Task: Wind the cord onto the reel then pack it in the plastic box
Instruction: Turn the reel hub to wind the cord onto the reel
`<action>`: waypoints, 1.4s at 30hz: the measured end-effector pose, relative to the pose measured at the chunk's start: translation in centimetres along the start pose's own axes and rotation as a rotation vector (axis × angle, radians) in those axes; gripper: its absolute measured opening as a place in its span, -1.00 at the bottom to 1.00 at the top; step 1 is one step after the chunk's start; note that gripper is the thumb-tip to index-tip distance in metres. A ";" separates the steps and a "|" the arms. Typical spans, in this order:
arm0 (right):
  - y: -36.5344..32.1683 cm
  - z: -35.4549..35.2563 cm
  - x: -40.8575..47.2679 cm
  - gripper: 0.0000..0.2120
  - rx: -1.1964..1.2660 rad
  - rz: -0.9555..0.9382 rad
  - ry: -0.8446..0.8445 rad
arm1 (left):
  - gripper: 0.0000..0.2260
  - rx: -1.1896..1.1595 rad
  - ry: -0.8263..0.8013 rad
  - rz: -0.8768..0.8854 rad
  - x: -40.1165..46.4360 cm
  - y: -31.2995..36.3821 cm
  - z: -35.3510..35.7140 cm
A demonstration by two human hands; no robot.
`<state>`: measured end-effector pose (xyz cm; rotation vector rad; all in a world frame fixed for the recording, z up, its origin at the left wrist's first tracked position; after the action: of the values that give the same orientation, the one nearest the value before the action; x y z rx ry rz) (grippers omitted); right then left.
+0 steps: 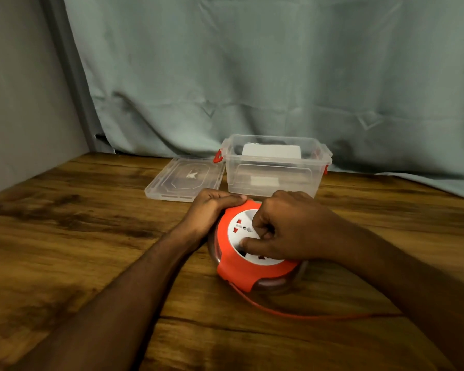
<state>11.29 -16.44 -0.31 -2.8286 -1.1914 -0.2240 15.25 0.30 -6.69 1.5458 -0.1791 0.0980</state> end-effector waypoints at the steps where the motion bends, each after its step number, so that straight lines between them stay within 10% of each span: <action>1: 0.0 0.0 0.0 -0.46 0.001 0.001 0.003 | -0.84 -0.002 -0.003 -0.002 0.0 0.0 0.0; 7: 0.9 -2.0 -0.1 -0.81 0.067 -0.043 -0.089 | -0.84 0.034 -0.001 0.013 0.0 0.2 -0.1; 12: 2.8 -2.4 -0.4 -0.40 0.117 -0.052 -0.153 | -0.83 0.071 0.006 0.024 -0.1 0.3 -0.1; 20: 2.6 -2.0 -0.4 -0.28 0.155 -0.051 -0.139 | -0.82 0.077 -0.009 0.031 -0.1 0.2 0.0; 42: 1.8 -2.0 -0.2 -0.57 0.392 -0.077 -0.143 | -0.83 0.038 -0.004 -0.010 -0.3 0.2 0.0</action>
<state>12.21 -18.09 1.60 -2.4927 -1.2151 0.1933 14.95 0.28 -6.53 1.5848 -0.1730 0.0907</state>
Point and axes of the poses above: each hand's wrist, its own x-axis towards the middle knuckle, its own z-axis out of the palm, y = z × x, the point moved 3 cm from there along x, towards the middle knuckle, and after that the axes turned 2 degrees about z, right-handed, at the moved point
